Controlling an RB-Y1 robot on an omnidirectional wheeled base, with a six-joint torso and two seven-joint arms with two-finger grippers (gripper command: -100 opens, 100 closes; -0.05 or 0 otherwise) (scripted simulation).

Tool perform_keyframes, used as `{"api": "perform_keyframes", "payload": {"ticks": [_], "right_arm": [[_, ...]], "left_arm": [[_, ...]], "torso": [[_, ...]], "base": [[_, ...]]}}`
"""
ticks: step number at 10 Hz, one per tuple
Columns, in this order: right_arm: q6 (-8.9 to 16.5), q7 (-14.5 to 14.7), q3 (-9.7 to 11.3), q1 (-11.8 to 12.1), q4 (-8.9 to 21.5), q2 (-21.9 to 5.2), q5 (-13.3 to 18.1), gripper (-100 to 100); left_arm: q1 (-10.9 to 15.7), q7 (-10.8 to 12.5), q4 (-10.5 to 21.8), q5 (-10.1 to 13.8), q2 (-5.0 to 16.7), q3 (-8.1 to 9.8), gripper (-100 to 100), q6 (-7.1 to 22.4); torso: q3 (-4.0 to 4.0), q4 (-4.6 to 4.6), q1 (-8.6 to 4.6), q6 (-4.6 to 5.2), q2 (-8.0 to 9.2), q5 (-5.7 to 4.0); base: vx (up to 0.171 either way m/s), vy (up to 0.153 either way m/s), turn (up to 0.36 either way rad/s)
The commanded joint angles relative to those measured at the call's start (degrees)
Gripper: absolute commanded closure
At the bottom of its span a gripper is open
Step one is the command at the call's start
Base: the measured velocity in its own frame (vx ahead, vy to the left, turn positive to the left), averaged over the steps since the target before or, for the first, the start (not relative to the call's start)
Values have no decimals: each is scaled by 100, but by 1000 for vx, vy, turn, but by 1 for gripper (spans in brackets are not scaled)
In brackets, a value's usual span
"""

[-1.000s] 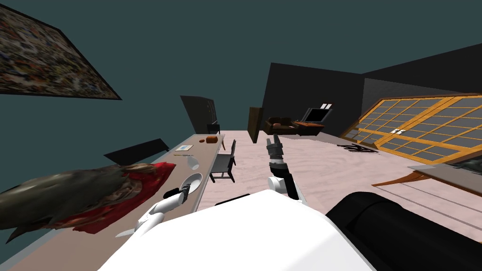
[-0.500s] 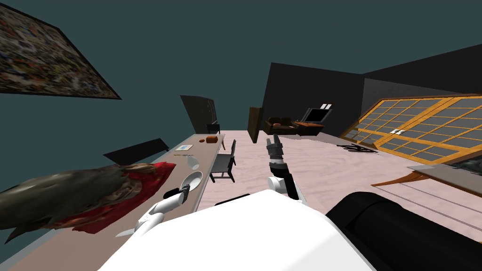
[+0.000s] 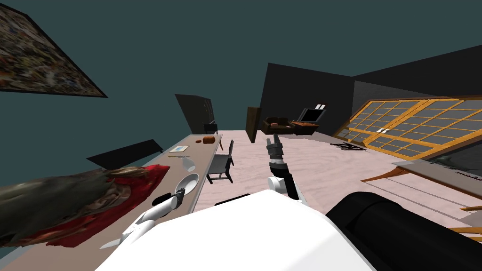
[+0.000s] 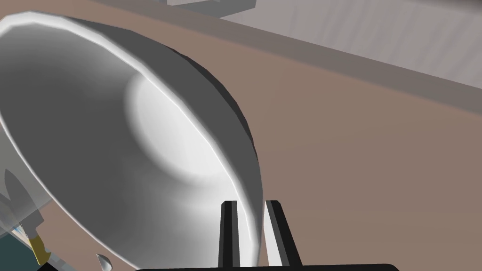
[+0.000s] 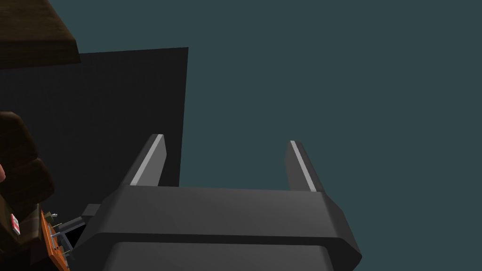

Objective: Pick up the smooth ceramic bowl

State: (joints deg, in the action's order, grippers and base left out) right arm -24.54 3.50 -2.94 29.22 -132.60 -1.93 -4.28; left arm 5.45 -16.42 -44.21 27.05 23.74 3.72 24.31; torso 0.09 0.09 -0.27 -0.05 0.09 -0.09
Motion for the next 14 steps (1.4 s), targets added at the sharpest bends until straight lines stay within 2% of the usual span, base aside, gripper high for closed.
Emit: {"api": "perform_keyframes", "payload": {"ticks": [1, 2, 3, 4, 6, 7, 8, 9, 10, 11, 12, 13, 14], "right_arm": [[0, 0, 0, 0, 0, 0, 0, 0], [0, 0, 0, 0, 0, 0, 0, 0], [0, 0, 0, 0, 0, 0, 0, 0], [0, 0, 0, 0, 0, 0, 0, 0], [0, 0, 0, 0, 0, 0, 0, 0], [0, 0, 0, 0, 0, 0, 0, 0], [0, 0, 0, 1, 0, 0, 0, 0], [0, 0, 0, 0, 0, 0, 0, 0], [0, 0, -1, 1, 0, 0, 0, 0], [0, 0, 0, 0, 0, 0, 0, 0], [0, 0, -1, 1, 0, 0, 0, 0], [0, 0, 0, 0, 0, 0, 0, 0], [0, 0, -1, 1, 0, 0, 0, 0]], "left_arm": [[-172, -286, -87, 286, 80, 245, 100, 71], [-172, -397, -87, 306, 80, 245, 100, 71], [-282, -553, -131, 496, 138, 403, 100, 106], [-282, -656, -131, 525, 138, 403, 100, 106], [-504, -1087, -220, 964, 256, 719, 100, 176], [-504, -1175, -220, 964, 256, 719, 100, 176], [-614, -1367, -264, 1183, 314, 877, 100, 211], [-614, -1434, -264, 1183, 314, 877, 100, 211], [-725, -1643, -308, 1402, 373, 1035, 100, 247], [-725, -1693, -308, 1402, 373, 1035, 100, 247], [-835, -1905, -353, 1622, 432, 1193, 100, 282], [-835, -1952, -353, 1622, 432, 1193, 100, 282], [-830, -1891, -361, 1598, 431, 1173, 100, 290]], "torso": [[0, 0, 0, 0, 0, 0], [-1, 0, -6, -1, -1, -2], [0, 0, -2, -2, -1, -3], [0, 1, 0, -1, -1, -3], [1, 3, 4, 0, -1, -4], [2, 4, -6, -1, 1, -8], [3, 4, -3, -1, 3, -7], [5, 5, -4, -1, 5, -9], [6, 7, -1, 0, 5, -9], [7, 7, -5, -1, 7, -11], [7, 9, -3, 1, 6, -11], [8, 10, -6, 2, 5, -15], [8, 10, -5, 2, 7, -13]], "base": [[14, -76, -98], [13, -59, -32], [13, -58, -92], [11, -34, -27], [17, -53, -96], [10, -49, -26], [8, -50, -65], [7, -36, -32], [9, -46, -85], [10, -36, -27], [18, -43, -87], [13, -31, -31], [4, -11, 3]]}}
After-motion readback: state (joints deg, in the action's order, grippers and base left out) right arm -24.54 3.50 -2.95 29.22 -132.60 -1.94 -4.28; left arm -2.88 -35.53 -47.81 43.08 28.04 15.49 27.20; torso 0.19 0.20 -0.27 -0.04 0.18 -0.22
